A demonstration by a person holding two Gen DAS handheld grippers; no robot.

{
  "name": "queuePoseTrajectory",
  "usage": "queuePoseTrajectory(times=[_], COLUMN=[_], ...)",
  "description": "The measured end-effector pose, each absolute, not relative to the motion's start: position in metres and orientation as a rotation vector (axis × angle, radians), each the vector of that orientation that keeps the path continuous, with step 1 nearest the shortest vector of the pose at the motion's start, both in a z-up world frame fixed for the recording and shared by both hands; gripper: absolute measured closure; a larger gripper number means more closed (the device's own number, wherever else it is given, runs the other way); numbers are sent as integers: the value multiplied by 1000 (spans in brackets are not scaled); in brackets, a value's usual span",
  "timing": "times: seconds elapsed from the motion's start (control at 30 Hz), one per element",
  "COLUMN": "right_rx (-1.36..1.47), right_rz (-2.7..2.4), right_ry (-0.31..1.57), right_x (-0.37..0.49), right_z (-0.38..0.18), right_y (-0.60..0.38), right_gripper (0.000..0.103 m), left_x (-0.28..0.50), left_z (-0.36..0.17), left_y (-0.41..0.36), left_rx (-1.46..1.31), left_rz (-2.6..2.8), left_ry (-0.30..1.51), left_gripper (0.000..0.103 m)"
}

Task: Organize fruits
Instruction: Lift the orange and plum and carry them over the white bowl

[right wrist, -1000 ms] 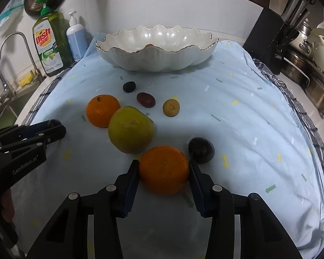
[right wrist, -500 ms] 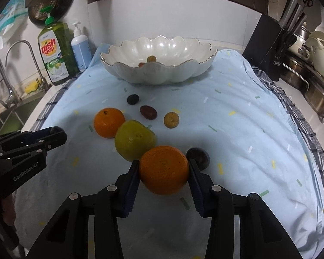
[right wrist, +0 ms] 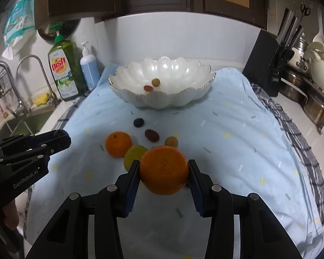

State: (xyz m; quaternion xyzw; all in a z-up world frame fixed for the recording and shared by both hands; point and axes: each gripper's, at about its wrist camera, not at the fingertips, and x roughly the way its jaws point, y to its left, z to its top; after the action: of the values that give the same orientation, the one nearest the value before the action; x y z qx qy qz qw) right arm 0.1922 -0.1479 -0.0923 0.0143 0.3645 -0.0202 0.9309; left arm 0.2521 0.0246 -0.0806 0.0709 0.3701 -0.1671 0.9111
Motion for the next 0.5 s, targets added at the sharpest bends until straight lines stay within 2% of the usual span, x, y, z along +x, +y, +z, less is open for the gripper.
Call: queuePoseTrajectory(times=[0.5], right_rx=[-4], right_rz=[12], right_ry=[619], right_x=[207], right_z=[-48], right_y=[-157], right_gripper=[58], left_x=[255], left_z=[-38], left_y=[11], left_rx=[142], left_rz=[-302], left_ry=[632], left_gripper=[78])
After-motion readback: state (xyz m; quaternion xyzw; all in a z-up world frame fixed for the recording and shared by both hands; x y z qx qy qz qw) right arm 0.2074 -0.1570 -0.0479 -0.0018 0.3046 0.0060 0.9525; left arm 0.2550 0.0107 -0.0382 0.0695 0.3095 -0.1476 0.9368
